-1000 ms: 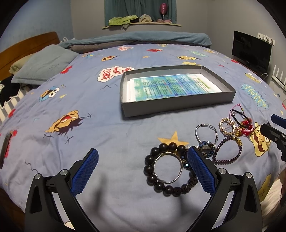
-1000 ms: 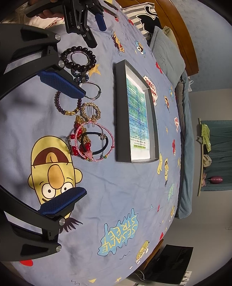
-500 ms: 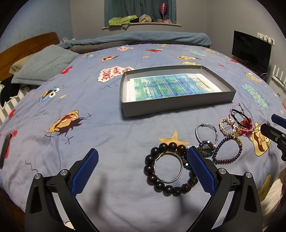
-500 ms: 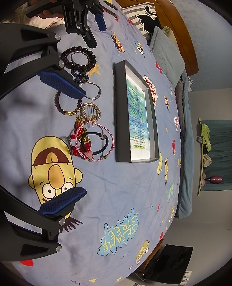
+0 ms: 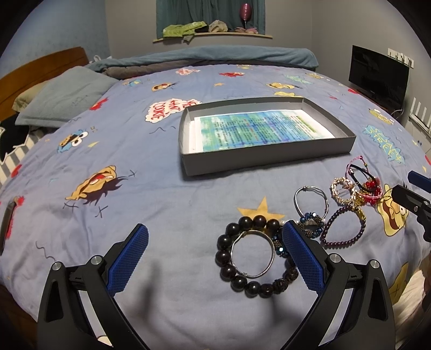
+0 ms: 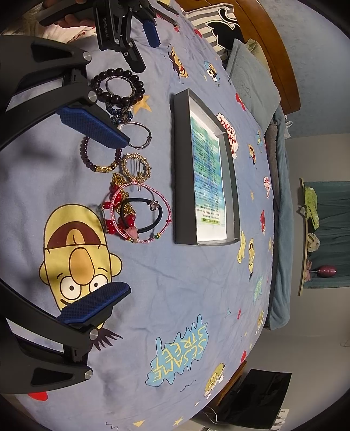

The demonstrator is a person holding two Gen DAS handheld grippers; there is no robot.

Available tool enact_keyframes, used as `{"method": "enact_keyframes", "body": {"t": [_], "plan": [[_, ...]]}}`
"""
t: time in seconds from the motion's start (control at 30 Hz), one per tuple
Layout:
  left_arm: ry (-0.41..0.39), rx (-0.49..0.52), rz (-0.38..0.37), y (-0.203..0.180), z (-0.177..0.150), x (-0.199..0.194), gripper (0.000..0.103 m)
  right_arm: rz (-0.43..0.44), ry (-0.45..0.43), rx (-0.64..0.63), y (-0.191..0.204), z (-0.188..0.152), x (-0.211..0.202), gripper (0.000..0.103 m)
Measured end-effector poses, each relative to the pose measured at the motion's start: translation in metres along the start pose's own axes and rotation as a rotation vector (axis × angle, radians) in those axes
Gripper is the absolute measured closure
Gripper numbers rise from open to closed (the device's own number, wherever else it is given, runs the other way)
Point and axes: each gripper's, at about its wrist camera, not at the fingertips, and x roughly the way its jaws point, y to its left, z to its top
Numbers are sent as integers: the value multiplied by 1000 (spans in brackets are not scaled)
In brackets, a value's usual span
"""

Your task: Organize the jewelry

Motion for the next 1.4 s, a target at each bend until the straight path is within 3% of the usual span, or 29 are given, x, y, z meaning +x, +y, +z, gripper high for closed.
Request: {"method": "enact_keyframes", "body": {"t": [0.47, 0.73, 1.0, 1.07, 1.2, 1.33, 1.4], "plan": [[-4, 44, 8, 12, -1, 8, 4, -9, 16, 13, -11, 8, 16, 5], [26, 65, -68, 25, -15, 17, 4, -8, 16, 47, -28, 11, 26, 5], [44, 70, -94, 22, -18, 27, 8, -13, -5, 23, -30, 20, 34, 7], [43, 69, -96, 22, -18, 27, 9, -10, 2, 11, -30, 24, 39, 22], [49, 74, -110, 22, -17, 28, 16, 30, 22, 28, -31, 31, 47, 32], [61, 77, -125, 22, -18, 30, 22, 33, 51, -5, -29, 36, 59, 53], [67, 74, -130, 22, -17, 32, 23, 28, 67, -18, -28, 37, 65, 57]]}}
